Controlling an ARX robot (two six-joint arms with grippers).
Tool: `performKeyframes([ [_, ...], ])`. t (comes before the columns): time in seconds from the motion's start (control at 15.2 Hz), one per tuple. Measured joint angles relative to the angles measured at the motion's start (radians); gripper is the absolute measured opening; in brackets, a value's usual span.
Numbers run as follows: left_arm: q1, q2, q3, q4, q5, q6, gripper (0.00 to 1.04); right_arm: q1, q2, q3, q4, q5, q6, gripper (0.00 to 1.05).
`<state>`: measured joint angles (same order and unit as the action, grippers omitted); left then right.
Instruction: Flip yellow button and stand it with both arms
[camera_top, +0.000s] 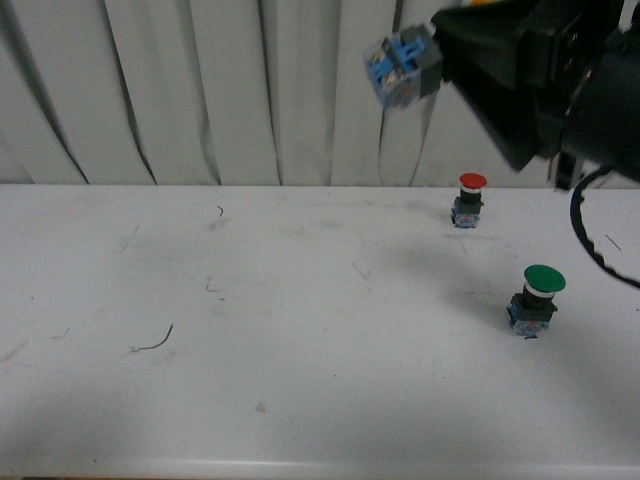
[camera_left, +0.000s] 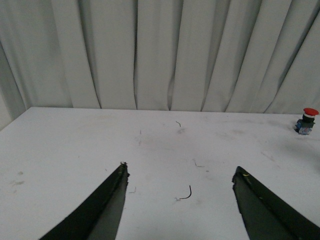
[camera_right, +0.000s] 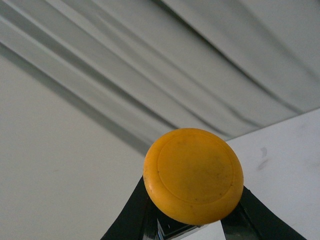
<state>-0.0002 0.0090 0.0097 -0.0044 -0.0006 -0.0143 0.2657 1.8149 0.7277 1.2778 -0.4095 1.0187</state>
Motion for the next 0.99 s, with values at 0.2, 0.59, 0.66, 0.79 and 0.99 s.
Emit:
performKeyframes([
  [0.2, 0.0, 0.0, 0.0, 0.0, 0.0, 0.0, 0.97, -0.055, -0.017, 0.094, -0.286, 0.229, -0.442, 0.29],
  [0.59, 0.0, 0.0, 0.0, 0.0, 0.0, 0.0, 0.98, -0.176, 0.064, 0.196, -0.5, 0.423, -0.954, 0.29],
  [0.66, 0.0, 0.0, 0.0, 0.0, 0.0, 0.0, 0.98, -0.188, 0.098, 0.225, -0.517, 0.435, -0.968, 0.29],
  [0.79, 0.0, 0.0, 0.0, 0.0, 0.0, 0.0, 0.98, -0.21, 0.175, 0.291, -0.547, 0.451, -0.963, 0.29],
  [0.99, 0.0, 0.0, 0.0, 0.0, 0.0, 0.0, 0.98, -0.22, 0.28, 0.424, -0.613, 0.492, -0.943, 0.29],
])
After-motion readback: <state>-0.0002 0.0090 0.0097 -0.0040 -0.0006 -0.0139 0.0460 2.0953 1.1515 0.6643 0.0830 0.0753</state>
